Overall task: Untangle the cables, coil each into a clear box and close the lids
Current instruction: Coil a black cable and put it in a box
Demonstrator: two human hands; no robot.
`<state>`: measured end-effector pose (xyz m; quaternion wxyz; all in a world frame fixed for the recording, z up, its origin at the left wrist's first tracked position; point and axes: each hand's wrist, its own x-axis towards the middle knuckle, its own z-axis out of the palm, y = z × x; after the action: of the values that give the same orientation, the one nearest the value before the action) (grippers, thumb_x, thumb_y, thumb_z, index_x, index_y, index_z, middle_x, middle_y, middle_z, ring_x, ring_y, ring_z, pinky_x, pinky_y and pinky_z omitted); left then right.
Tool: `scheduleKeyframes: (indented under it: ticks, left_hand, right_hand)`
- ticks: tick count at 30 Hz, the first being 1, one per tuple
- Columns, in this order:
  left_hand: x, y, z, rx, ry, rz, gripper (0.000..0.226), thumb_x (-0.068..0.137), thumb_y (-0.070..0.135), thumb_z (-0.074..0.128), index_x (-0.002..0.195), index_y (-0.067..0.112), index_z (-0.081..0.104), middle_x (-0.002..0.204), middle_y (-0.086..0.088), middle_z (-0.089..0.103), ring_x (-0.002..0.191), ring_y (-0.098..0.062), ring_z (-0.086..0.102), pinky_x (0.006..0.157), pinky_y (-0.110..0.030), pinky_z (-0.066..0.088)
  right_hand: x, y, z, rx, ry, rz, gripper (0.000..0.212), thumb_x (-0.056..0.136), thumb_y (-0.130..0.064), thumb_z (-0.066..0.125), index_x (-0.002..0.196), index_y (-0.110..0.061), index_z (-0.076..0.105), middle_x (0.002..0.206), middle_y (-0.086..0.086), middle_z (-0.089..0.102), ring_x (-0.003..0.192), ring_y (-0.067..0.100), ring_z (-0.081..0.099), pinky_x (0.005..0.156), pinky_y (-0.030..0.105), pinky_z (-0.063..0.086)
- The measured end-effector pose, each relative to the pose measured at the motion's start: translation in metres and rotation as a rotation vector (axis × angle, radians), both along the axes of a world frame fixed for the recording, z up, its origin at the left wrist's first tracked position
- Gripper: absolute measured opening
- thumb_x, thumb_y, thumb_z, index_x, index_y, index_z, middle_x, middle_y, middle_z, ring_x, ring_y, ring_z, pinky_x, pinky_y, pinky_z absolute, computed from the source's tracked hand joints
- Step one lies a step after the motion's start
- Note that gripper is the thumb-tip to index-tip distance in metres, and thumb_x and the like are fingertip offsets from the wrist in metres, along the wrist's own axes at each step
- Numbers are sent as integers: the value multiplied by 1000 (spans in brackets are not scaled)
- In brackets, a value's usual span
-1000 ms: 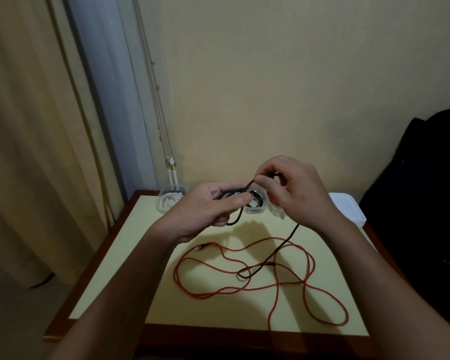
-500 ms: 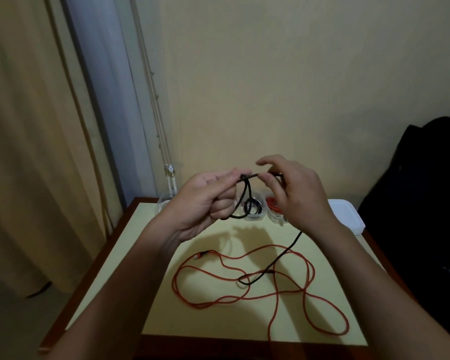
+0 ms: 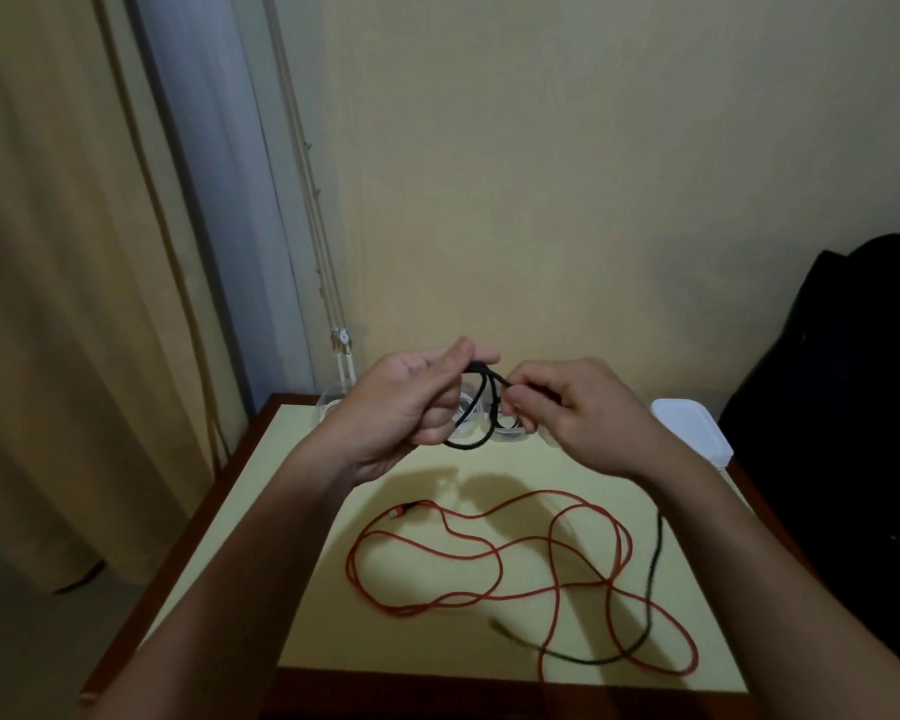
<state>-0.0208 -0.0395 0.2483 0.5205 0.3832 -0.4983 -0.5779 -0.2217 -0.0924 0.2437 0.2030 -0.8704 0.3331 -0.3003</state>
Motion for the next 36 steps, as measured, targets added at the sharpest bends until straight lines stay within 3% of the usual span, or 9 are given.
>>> scheduleKeyframes:
  ticks: [4, 6, 9, 12, 16, 21, 25, 30, 36]
  left_hand:
    - [-5, 1, -1, -15, -56, -16, 33, 100, 34, 51, 89, 12, 73, 52, 3, 27, 42, -6, 19, 41, -19, 14]
    - [-10, 2, -2, -14, -58, 2, 44, 104, 31, 47, 70, 18, 72, 54, 0, 24, 43, -7, 17, 43, -21, 13]
    - [-13, -2, -3, 3, 107, 33, 34, 104, 30, 45, 86, 4, 56, 52, 2, 23, 42, -7, 16, 39, -19, 13]
    - [-13, -3, -3, 23, 312, -3, 41, 105, 29, 42, 90, -1, 65, 49, 6, 23, 39, -4, 17, 37, -18, 13]
    - [-19, -1, -4, 11, 419, -31, 43, 107, 28, 38, 129, -2, 60, 52, 6, 22, 40, -4, 18, 38, -19, 15]
    - [-24, 1, -9, -69, 162, 158, 44, 106, 37, 39, 127, 6, 63, 61, 2, 31, 50, -10, 33, 47, -21, 33]
    - [-26, 1, -14, -187, -114, 295, 36, 107, 32, 40, 122, 12, 66, 62, 2, 44, 53, -12, 46, 52, -24, 46]
    - [-24, 0, -9, 27, 247, 84, 39, 108, 24, 36, 129, 0, 60, 61, 4, 27, 46, -7, 23, 43, -20, 22]
    - [-31, -1, -10, 75, 390, 90, 48, 105, 40, 42, 125, 3, 64, 52, 4, 22, 36, -5, 18, 36, -21, 11]
  right_hand:
    - [1, 1, 10, 73, -166, 0, 25, 103, -17, 55, 82, -25, 65, 58, -5, 58, 51, 8, 47, 53, 25, 39]
    - [5, 1, 9, 30, -211, -62, 18, 103, -19, 55, 87, -24, 61, 62, -4, 62, 54, 11, 53, 56, 27, 43]
    - [10, 0, 2, -11, -281, -182, 11, 101, -26, 60, 91, -23, 60, 67, -6, 62, 57, 11, 55, 57, 28, 45]
    - [17, 5, -8, 39, -321, -221, 19, 103, -35, 54, 90, -25, 63, 69, -11, 63, 59, 5, 53, 58, 26, 42]
    - [29, 15, -15, 159, -384, -161, 35, 108, -35, 43, 86, -17, 64, 66, -6, 64, 63, 15, 57, 62, 34, 43]
    - [35, 15, -19, 71, -411, -250, 42, 109, -34, 41, 78, -7, 50, 63, -3, 45, 56, 6, 39, 54, 29, 33]
    - [36, 14, -20, 41, -398, -266, 44, 108, -36, 41, 90, -4, 64, 62, 7, 51, 55, 11, 43, 56, 34, 36]
    - [33, 12, -22, 35, -337, -246, 46, 108, -41, 38, 105, -10, 71, 60, 5, 53, 52, 12, 43, 52, 28, 33]
    - [34, 13, -18, 40, -362, -201, 37, 108, -40, 39, 115, -30, 74, 60, 12, 48, 53, 8, 39, 53, 32, 33]
